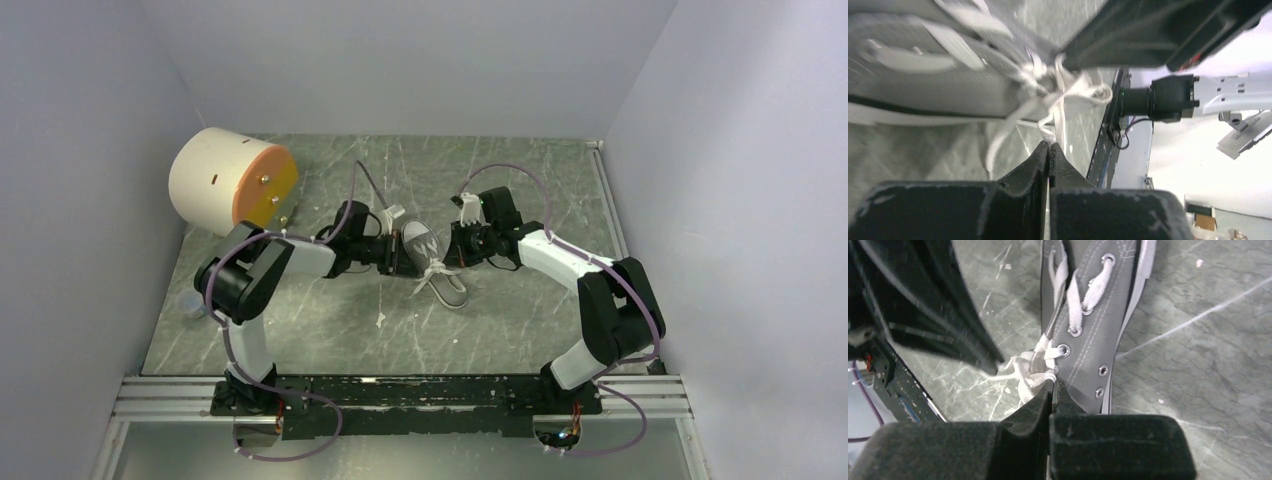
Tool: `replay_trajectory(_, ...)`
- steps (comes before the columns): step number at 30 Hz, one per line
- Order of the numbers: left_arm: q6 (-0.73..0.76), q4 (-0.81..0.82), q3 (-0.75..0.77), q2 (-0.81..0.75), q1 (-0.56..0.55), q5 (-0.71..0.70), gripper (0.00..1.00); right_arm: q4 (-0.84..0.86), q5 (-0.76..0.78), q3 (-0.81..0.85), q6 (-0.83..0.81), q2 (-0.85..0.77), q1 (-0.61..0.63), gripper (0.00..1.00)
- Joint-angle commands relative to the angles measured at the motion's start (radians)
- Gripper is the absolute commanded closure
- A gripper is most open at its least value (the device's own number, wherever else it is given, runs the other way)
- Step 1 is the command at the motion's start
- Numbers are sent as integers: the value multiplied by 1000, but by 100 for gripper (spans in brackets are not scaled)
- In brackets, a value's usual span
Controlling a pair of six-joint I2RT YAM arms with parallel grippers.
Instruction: Tie the shoes
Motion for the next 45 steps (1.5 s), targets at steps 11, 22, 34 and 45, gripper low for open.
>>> replay_trajectory(11, 17, -1, -98, -53, -39, -45, 95, 47, 169, 2, 68, -34, -2, 100)
replay_trajectory(22, 155, -262, -53, -37, -33, -151, 95, 77, 254, 43, 113, 3, -16, 100)
replay_trajectory(34, 129, -223, -48, -2, -33, -92, 95, 116, 218, -1, 264, 1, -107, 100)
replay_trajectory(45, 223, -344, -23, 19, -11, -150, 95, 187, 171, -24, 304, 47, -188, 100)
